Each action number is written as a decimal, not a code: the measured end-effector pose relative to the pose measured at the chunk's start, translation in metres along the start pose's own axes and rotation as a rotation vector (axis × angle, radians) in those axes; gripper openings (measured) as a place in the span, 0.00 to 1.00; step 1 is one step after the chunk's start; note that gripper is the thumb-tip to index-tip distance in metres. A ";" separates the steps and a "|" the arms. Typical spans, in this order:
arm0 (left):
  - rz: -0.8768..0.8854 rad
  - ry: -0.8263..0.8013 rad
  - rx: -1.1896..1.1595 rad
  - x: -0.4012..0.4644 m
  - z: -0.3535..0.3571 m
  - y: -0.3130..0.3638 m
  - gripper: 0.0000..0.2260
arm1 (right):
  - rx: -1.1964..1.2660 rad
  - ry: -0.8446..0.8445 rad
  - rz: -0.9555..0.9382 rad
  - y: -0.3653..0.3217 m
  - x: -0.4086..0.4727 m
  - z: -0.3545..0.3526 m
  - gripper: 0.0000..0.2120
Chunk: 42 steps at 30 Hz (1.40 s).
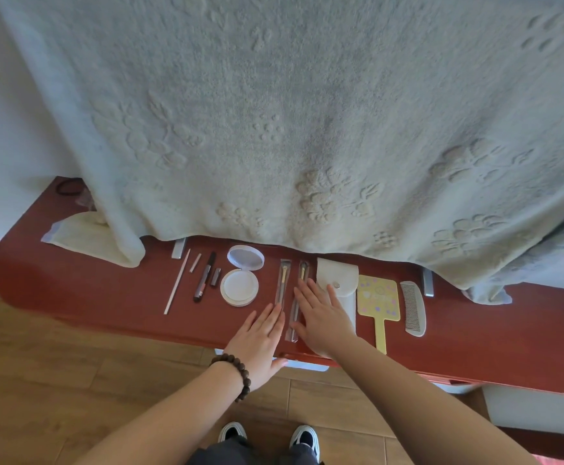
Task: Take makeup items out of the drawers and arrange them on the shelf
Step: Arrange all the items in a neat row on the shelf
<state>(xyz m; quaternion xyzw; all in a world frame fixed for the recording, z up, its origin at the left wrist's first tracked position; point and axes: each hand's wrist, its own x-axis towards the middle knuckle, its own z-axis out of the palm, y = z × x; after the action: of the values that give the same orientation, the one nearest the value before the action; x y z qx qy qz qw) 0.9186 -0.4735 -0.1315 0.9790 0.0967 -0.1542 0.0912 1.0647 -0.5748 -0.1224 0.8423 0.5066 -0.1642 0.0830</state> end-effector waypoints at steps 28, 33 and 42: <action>-0.292 0.089 -0.234 -0.019 0.004 -0.031 0.33 | 0.879 0.102 0.176 -0.049 0.063 -0.048 0.23; -0.320 0.077 -0.207 -0.020 0.004 -0.025 0.34 | 0.811 0.004 0.181 -0.043 0.059 -0.047 0.33; -0.551 0.232 -0.194 -0.051 0.005 -0.038 0.29 | 0.750 0.308 0.093 -0.075 0.022 -0.041 0.28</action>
<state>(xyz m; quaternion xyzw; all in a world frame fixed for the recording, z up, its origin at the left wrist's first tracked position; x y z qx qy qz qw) 0.8610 -0.4457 -0.1258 0.9139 0.3823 -0.0504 0.1273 1.0158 -0.5086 -0.0903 0.8509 0.3794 -0.2056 -0.2997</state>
